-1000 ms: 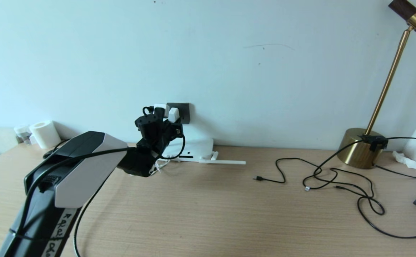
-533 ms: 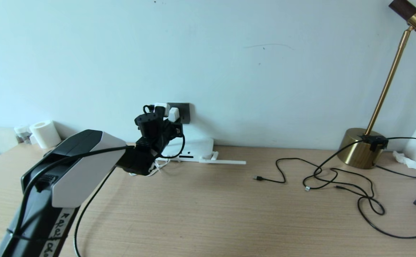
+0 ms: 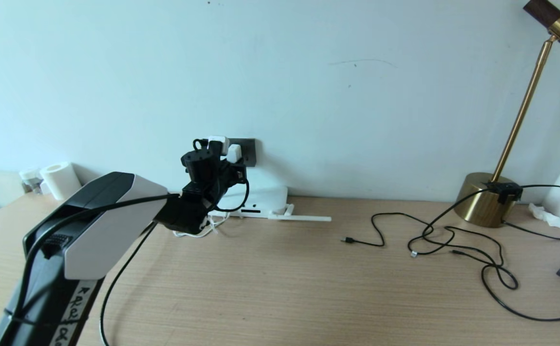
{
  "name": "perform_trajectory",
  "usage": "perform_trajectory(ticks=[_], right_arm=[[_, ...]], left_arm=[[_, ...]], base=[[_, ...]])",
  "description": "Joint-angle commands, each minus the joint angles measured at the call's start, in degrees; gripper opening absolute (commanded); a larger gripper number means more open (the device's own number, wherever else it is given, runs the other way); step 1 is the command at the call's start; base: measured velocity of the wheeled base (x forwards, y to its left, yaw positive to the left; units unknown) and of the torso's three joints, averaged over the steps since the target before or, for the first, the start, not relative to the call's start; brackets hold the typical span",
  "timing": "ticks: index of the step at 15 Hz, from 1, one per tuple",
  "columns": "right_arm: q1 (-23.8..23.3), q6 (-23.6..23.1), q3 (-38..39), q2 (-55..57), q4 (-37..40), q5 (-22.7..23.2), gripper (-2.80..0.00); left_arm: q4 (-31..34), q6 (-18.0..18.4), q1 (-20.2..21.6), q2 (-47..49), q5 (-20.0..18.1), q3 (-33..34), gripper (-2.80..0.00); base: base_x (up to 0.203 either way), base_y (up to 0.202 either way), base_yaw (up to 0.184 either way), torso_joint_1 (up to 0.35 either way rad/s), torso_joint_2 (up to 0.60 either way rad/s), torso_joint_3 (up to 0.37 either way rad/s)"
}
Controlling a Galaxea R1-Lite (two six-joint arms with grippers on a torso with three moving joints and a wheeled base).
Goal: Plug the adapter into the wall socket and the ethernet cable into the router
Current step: Plug plug into socket
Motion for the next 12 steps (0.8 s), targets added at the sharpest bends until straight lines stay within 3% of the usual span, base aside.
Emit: perform_trajectory(ticks=[1, 12], right_arm=[[0.01, 0.00, 0.00, 0.00, 0.07, -0.01, -2.80], [0.01, 0.00, 0.00, 0.09, 0.07, -0.01, -2.80]], left_arm=[[-0.09, 0.04, -0.02, -0.28, -0.01, -0.02, -2.80], [0.97, 0.04, 0.07, 0.61, -0.01, -0.64, -2.80]], base=[[0.000, 0.000, 0.000, 0.000, 0.00, 0.000], [0.000, 0.000, 0.000, 0.000, 0.00, 0.000]])
